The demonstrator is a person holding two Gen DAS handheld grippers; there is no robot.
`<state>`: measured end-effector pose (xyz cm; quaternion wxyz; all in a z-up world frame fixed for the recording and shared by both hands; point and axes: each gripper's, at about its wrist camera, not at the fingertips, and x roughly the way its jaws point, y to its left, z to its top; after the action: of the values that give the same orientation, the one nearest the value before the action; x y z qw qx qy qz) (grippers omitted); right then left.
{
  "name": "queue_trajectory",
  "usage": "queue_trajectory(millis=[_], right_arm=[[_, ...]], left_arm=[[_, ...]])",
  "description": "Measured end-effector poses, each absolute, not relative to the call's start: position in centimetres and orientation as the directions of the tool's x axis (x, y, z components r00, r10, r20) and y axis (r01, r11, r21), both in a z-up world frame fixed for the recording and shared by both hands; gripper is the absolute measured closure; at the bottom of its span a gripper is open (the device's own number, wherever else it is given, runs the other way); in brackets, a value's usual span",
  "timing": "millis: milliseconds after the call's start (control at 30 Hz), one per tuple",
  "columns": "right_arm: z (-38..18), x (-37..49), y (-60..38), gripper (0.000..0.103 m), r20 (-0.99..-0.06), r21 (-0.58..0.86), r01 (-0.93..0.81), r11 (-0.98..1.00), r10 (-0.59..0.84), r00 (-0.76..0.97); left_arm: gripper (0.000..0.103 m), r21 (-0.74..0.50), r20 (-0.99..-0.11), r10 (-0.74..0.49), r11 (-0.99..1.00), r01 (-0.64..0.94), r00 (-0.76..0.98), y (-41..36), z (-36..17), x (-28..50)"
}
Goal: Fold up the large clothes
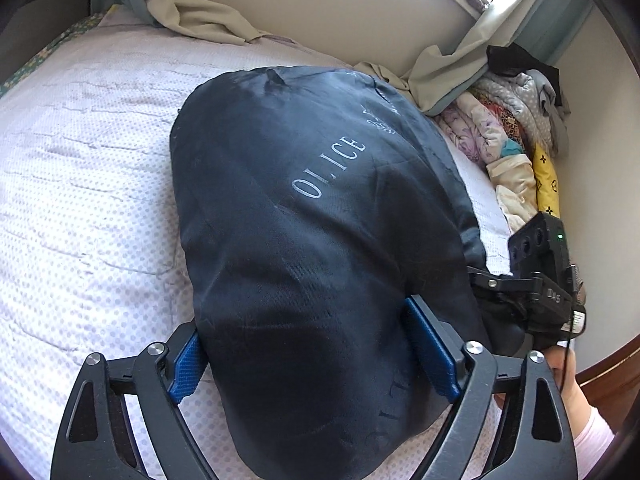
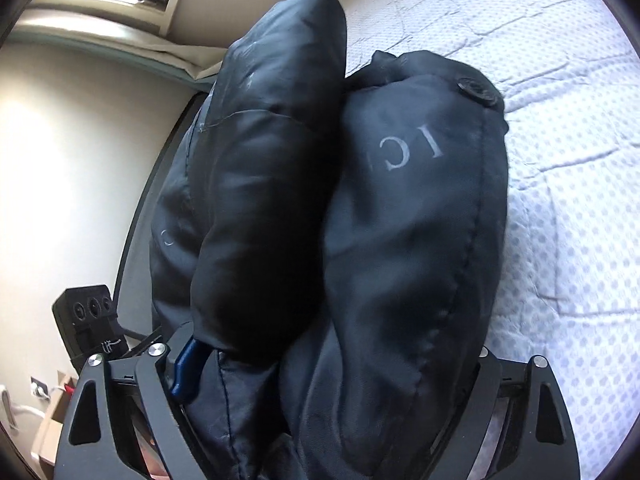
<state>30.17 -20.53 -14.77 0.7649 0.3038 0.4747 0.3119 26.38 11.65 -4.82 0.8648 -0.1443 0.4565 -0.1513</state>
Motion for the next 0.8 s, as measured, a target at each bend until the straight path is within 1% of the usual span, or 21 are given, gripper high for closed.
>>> queue_trajectory(millis=[200, 367, 500, 600, 633, 700, 800], right_arm=[[-13.0, 29.2, -23.1, 0.011, -0.546, 0.759, -0.159, 0.632, 0.749, 0.375], [-10.2, 27.7, -24.7, 0.01, -0.58, 0.713, -0.151, 0.685, 0.697, 0.421], [-7.4, 25.4, -25.6, 0.01, -0.621, 0.608, -0.169, 0.775, 0.598, 0.507], [-4.3, 23.1, -25.6, 0.01, -0.632, 0.494, -0.185, 0.85, 0.497, 0.594], [-3.3, 22.2, -25.7, 0.01, -0.63, 0.448, -0.189, 0.874, 0.459, 0.627], [-1.2, 20.1, -25.5, 0.006, -0.606, 0.364, -0.201, 0.91, 0.395, 0.69], [0.7, 17.4, -25.1, 0.002, -0.57, 0.325, -0.203, 0.924, 0.362, 0.738]], left_arm=[[0.006, -0.367, -0.753, -0.363, 0.924, 0.107, 0.549, 11.9, -3.5, 25.5], [0.001, -0.216, -0.726, -0.247, 0.968, 0.128, 0.641, 11.4, 0.0, 23.3], [0.001, -0.137, -0.696, -0.183, 0.983, 0.121, 0.694, 10.8, 2.5, 21.3], [0.001, -0.086, -0.669, -0.139, 0.99, 0.109, 0.73, 10.1, 4.0, 19.7], [0.001, -0.054, -0.656, -0.112, 0.993, 0.103, 0.746, 9.7, 4.6, 19.0], [0.001, 0.008, -0.636, -0.066, 0.996, 0.092, 0.769, 8.6, 5.4, 17.8], [0.001, 0.098, -0.604, -0.014, 0.991, 0.092, 0.797, 6.7, 6.4, 15.9]])
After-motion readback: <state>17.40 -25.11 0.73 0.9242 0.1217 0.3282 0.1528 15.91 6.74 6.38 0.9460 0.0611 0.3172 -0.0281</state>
